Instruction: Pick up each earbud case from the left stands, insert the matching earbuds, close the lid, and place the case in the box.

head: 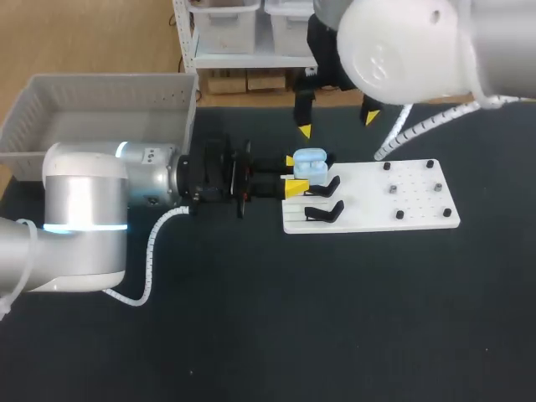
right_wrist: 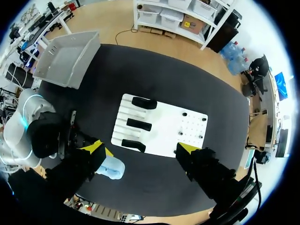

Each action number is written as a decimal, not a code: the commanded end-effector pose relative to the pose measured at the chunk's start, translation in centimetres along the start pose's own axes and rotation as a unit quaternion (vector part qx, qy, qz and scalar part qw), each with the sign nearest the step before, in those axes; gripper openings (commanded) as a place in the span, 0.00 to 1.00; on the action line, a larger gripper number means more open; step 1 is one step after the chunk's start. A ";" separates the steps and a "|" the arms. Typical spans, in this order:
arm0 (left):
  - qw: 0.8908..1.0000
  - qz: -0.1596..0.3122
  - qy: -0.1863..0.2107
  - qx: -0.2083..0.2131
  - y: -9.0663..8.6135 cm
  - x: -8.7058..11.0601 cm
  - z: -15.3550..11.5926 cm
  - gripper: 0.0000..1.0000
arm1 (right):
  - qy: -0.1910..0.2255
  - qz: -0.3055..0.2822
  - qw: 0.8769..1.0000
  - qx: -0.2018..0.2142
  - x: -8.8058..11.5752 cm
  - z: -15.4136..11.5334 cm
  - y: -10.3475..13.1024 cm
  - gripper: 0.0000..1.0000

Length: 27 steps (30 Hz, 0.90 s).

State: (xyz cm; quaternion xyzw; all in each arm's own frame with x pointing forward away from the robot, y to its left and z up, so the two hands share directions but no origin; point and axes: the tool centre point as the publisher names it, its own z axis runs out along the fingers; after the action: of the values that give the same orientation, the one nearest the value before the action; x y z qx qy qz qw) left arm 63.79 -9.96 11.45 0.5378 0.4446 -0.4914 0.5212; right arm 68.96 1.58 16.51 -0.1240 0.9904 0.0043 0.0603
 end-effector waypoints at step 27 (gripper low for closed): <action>1.000 0.001 -0.001 -0.002 -0.1 0.1 0.0 0.00 | 0.023 -0.009 1.000 -0.016 4.1 1.9 0.1 1.00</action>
State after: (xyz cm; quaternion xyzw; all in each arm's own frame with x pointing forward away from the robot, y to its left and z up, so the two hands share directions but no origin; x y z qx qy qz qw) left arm 63.64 -10.02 11.42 0.5382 0.4441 -0.4920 0.5207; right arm 66.29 1.25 13.80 -0.1362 0.9904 0.0130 0.0173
